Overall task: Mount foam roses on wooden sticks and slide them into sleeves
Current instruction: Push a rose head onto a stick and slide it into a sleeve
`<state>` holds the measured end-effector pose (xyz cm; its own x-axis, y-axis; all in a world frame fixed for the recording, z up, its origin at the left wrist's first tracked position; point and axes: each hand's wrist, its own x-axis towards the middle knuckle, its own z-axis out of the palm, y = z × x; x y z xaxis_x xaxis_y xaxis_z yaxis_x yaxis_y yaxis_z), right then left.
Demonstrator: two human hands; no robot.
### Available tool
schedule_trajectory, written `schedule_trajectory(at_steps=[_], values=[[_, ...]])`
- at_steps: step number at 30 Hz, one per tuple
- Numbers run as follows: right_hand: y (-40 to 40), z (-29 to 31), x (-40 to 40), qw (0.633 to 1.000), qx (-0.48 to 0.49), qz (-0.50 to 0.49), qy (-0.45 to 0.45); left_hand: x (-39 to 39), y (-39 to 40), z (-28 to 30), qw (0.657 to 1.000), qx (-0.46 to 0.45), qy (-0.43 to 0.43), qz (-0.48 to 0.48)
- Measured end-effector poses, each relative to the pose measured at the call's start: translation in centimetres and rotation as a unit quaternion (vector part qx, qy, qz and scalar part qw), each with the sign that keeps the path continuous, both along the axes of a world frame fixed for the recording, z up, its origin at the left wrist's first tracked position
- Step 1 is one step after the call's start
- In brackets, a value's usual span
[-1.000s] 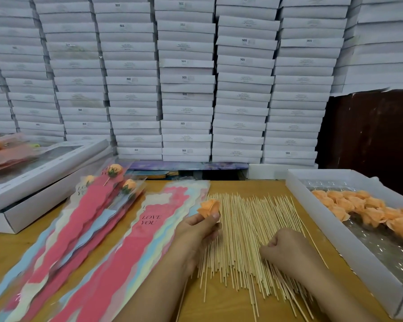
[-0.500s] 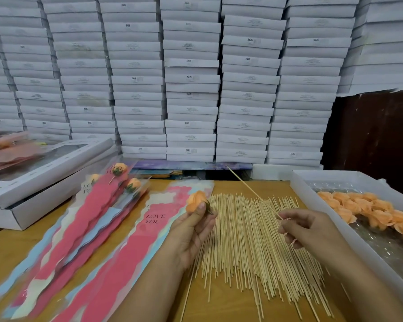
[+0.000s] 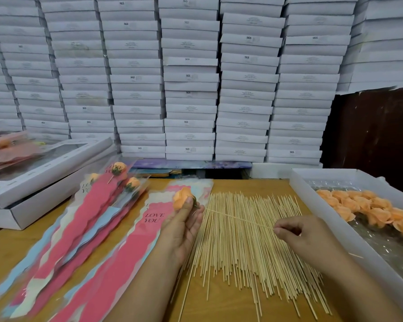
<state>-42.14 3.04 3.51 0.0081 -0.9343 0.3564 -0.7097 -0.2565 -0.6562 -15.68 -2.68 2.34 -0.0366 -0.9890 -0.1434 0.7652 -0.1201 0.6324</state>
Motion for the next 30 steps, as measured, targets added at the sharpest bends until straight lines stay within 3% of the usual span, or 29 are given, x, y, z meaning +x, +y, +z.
schedule_trajectory(at_steps=[30], values=[[-0.25,-0.59,0.44,0.999,0.022,-0.002,0.027,-0.53,0.37,-0.02,1.0,0.001,-0.023,-0.011]])
